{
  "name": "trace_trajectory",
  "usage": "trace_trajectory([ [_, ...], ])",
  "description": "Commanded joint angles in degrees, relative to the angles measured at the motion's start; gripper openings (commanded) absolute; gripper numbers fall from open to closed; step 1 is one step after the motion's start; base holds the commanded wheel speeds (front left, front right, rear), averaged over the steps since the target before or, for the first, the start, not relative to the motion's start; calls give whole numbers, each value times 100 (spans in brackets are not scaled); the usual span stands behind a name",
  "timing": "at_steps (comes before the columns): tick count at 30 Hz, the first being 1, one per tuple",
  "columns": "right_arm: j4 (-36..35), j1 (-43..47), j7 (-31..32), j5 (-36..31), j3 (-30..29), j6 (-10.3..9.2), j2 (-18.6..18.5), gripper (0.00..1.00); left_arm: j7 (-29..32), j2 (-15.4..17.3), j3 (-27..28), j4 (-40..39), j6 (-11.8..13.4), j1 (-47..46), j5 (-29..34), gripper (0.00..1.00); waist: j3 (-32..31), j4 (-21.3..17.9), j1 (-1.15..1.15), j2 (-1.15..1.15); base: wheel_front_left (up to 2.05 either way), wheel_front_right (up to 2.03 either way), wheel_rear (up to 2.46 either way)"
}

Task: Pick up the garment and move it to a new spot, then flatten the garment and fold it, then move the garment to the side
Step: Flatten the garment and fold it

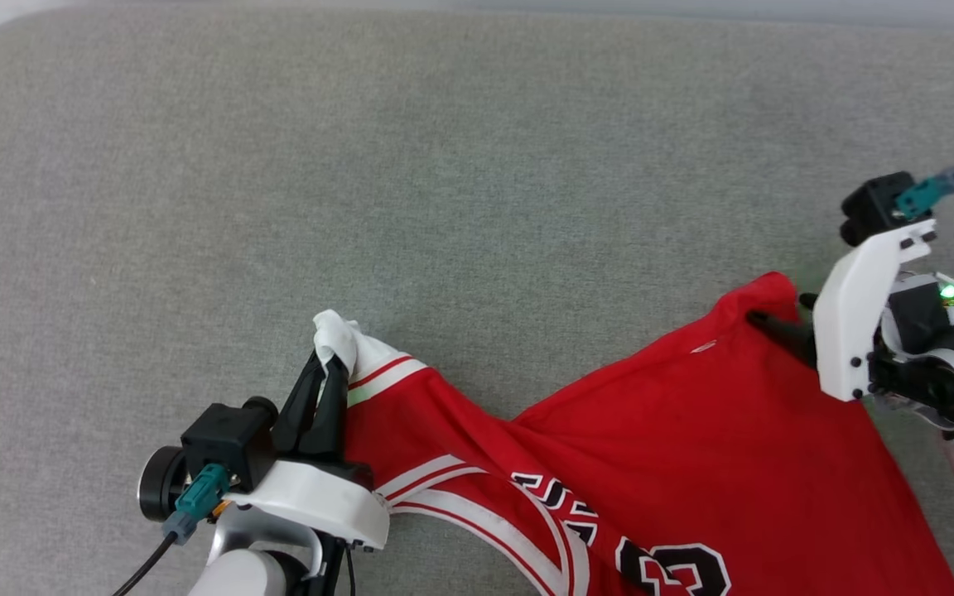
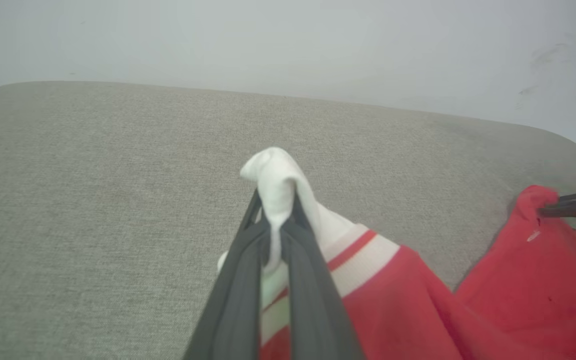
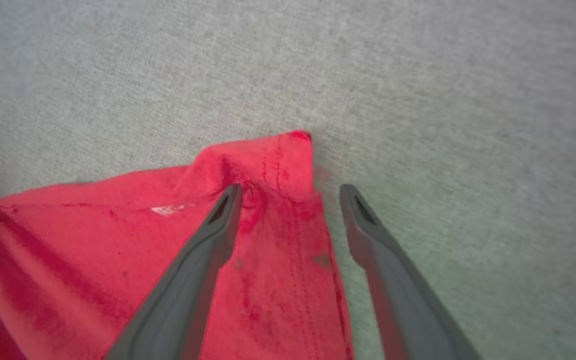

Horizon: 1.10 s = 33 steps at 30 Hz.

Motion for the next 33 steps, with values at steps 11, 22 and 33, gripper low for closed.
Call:
trace_trajectory([
  [11,550,-113,961,822,1092,-2,-262,14,-159,-115,-77,267,-91,-276,-34,0,248,181,-1,0,0,0,0],
  [22,333,-659,391,978,1317,-2,-423,0,-171,35,28,473,-141,-351,-132,0,-264,6,-1,0,0,0,0],
  [33,978,-1122,-846,70,575,-3,-33,0,266,313,318,1058,-484,-1768,-312,0,-915,-398,-1,0,0,0,0],
])
